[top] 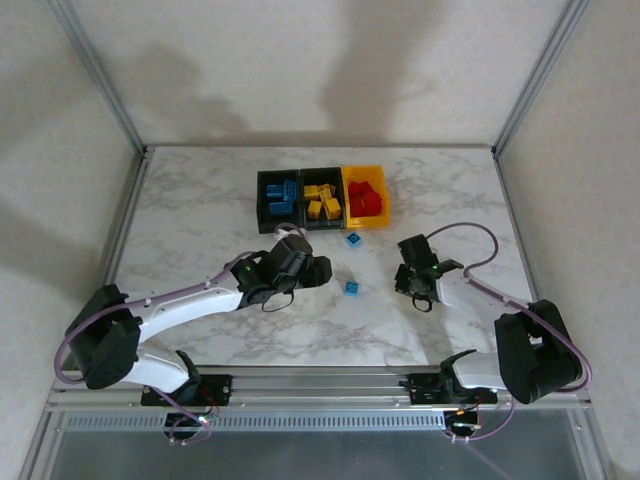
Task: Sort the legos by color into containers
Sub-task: Pick up the lego from the middle-right of the table.
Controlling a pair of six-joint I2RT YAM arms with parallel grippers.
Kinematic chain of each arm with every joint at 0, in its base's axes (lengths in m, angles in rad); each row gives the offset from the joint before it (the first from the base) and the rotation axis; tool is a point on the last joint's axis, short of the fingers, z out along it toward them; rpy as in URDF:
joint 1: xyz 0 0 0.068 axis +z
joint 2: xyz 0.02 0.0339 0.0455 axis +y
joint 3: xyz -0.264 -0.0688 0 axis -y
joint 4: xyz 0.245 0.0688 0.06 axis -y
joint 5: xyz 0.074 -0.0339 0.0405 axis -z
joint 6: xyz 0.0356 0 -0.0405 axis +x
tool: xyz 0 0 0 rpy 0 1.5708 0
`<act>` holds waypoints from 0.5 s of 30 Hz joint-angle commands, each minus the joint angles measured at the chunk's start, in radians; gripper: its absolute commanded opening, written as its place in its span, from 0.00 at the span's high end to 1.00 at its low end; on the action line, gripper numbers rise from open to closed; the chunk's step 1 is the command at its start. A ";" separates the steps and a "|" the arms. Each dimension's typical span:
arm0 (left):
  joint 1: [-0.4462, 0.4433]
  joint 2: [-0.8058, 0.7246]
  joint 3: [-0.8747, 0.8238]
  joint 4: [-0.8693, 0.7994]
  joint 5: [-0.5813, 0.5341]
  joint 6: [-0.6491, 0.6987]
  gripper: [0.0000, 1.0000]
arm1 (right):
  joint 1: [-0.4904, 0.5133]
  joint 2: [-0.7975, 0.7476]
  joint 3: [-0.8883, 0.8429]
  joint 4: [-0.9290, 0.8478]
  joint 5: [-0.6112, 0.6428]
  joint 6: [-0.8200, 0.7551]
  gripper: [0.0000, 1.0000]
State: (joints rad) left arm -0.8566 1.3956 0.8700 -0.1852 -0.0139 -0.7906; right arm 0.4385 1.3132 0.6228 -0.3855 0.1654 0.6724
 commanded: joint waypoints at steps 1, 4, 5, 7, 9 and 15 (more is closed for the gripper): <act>0.037 -0.075 -0.041 -0.031 -0.079 -0.058 0.32 | 0.048 0.012 0.077 -0.037 0.040 -0.016 0.82; 0.076 -0.137 -0.080 -0.059 -0.113 -0.101 0.30 | 0.108 0.045 0.154 -0.041 0.036 -0.023 0.82; 0.093 -0.159 -0.092 -0.067 -0.116 -0.111 0.30 | 0.131 0.066 0.190 -0.041 0.035 -0.025 0.82; 0.125 -0.201 -0.114 -0.090 -0.120 -0.131 0.30 | 0.170 0.114 0.262 -0.042 0.035 -0.032 0.82; 0.163 -0.252 -0.135 -0.119 -0.131 -0.148 0.30 | 0.205 0.177 0.342 -0.033 0.019 -0.043 0.82; 0.298 -0.371 -0.181 -0.213 -0.134 -0.181 0.28 | 0.299 0.399 0.601 -0.017 -0.029 -0.089 0.82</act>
State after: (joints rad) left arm -0.6052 1.0729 0.7139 -0.3180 -0.1215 -0.9340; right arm 0.6968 1.6329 1.1275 -0.4023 0.1642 0.6224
